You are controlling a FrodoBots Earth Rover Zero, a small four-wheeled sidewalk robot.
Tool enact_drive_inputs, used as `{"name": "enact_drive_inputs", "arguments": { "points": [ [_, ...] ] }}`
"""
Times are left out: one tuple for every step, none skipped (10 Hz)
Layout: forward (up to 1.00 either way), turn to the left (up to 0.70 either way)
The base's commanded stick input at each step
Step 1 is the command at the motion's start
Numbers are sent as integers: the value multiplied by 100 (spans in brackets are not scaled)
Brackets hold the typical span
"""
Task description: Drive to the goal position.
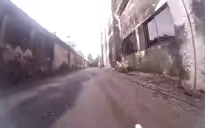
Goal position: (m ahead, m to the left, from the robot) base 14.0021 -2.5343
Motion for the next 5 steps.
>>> {"name": "enact_drive_inputs", "arguments": {
  "points": [
    [100,1],
    [100,1],
    [100,1],
    [100,1],
    [100,1]
  ]
}}
